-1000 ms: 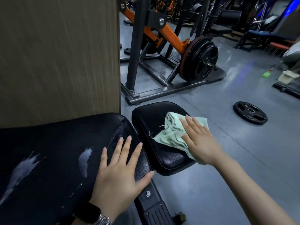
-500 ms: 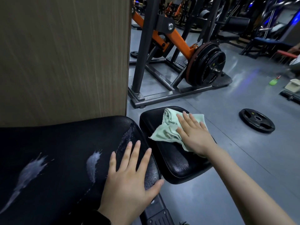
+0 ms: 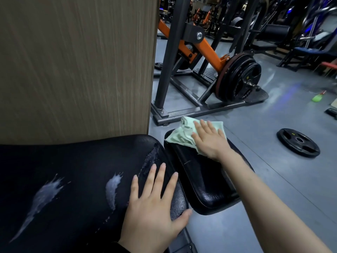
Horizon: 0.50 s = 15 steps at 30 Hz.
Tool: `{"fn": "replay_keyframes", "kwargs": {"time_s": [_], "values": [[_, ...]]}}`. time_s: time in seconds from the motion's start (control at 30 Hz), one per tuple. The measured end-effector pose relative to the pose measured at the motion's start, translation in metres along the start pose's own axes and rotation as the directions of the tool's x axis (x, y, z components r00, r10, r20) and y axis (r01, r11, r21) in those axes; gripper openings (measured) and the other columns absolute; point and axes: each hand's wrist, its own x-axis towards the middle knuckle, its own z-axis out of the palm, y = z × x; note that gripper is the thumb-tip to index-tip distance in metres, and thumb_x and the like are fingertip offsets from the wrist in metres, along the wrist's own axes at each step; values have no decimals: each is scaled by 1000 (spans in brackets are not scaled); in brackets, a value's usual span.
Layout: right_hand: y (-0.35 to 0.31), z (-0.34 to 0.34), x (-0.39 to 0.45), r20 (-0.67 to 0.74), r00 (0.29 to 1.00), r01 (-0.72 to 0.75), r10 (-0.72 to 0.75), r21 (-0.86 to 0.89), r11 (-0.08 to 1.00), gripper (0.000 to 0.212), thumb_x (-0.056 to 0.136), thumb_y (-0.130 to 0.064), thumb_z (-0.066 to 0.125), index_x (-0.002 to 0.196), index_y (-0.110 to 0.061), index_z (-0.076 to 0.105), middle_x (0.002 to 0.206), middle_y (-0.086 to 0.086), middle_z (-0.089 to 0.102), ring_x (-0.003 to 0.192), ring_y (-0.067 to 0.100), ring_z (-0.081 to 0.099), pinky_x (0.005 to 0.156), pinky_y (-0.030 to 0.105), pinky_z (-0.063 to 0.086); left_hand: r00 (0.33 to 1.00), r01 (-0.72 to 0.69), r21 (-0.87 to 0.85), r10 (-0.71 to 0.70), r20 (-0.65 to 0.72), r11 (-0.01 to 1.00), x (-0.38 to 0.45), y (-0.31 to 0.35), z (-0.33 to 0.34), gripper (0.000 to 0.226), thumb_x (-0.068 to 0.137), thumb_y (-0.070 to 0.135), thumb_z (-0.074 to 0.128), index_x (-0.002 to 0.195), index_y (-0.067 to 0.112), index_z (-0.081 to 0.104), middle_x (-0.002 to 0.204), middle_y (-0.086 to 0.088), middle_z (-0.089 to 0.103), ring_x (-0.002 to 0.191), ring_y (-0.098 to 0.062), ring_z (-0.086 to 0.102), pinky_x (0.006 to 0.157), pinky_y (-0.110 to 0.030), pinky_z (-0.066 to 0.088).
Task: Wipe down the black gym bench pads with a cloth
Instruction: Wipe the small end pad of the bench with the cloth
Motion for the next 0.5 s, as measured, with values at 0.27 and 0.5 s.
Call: {"fn": "replay_keyframes", "kwargs": {"time_s": [0.27, 0.5], "values": [[-72, 17, -15, 3, 974, 225, -225, -34, 974, 54, 101, -45, 17, 152, -29, 11, 161, -3, -3, 146, 17, -11, 117, 44, -6, 1000, 7, -4, -7, 7, 1000, -1, 0, 0, 74, 74, 69, 39, 130, 24, 54, 141, -7, 46, 134, -22, 32, 105, -50, 14], [-35, 6, -16, -3, 975, 222, -222, 50, 974, 53, 101, -46, 22, 151, -35, 10, 160, -8, -2, 146, 11, -9, 116, 37, -6, 1000, 6, 7, -6, 16, 1000, 0, 0, -1, 74, 73, 70, 39, 129, 25, 56, 141, -6, 47, 133, -20, 32, 104, -49, 15]]}}
